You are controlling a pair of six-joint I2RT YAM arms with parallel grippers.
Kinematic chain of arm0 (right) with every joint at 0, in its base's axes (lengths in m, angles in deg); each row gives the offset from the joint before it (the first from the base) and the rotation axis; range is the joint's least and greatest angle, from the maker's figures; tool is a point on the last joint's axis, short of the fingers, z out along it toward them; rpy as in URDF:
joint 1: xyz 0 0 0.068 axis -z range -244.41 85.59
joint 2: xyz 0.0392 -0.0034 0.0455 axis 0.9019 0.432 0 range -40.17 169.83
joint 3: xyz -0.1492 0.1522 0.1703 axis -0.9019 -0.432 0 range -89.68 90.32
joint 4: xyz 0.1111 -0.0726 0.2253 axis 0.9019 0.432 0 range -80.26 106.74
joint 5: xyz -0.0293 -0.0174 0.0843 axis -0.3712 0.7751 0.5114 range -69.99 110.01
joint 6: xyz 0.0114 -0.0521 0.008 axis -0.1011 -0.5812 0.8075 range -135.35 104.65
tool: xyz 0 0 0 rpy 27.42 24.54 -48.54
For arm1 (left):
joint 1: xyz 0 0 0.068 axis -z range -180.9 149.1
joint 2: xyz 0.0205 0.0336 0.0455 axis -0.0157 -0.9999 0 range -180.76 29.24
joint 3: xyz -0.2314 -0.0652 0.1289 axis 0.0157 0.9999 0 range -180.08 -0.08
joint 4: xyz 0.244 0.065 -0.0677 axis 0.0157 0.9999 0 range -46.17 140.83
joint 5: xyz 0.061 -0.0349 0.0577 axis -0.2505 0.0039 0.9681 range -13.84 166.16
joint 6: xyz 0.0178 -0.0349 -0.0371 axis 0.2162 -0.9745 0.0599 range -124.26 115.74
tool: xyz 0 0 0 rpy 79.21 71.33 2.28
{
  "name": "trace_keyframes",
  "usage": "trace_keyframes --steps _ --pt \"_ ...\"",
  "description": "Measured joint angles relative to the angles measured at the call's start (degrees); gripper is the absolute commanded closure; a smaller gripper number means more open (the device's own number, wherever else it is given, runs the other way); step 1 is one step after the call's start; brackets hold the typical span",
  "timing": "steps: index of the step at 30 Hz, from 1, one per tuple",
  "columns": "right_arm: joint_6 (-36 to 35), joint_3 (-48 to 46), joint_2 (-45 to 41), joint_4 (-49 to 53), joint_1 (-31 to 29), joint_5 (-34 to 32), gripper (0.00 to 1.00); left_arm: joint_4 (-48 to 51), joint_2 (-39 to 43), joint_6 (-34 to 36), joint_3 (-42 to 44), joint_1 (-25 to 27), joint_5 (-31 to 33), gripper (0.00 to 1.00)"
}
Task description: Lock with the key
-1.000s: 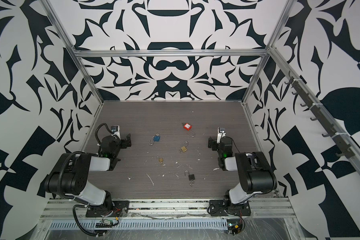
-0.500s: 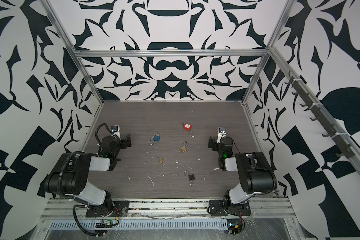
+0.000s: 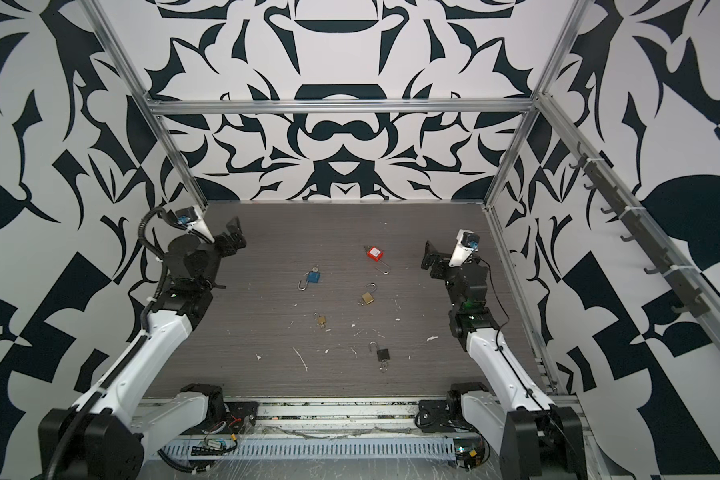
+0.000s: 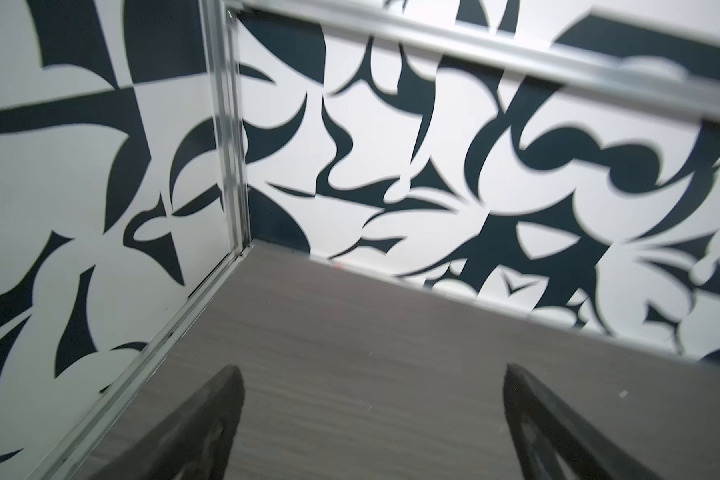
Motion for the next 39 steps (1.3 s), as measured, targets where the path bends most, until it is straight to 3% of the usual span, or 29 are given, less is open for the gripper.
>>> trace_keyframes --steps 6,13,20,30,39 --pt "11.8 2.9 1.0 2.0 0.2 2.6 0.0 8.7 2.8 -12.0 -5.2 -2.4 -8.4 0.01" --pt "11.5 7.1 9.9 4.0 0.2 12.5 0.0 19.9 -0.8 -14.7 -6.5 -1.0 -11.9 0.01" --pt "9.6 7.1 12.5 3.0 -2.5 16.3 0.01 25.9 -4.4 -15.4 -8.7 7.0 -11.6 0.01" --pt "-6.4 9.4 18.6 4.2 -19.7 17.5 0.0 32.1 -5.4 -18.9 -9.0 18.3 -7.7 0.01" --pt "-24.4 9.5 22.2 5.6 -27.4 18.6 0.01 39.5 -5.6 -25.3 -6.9 26.9 -1.3 0.01"
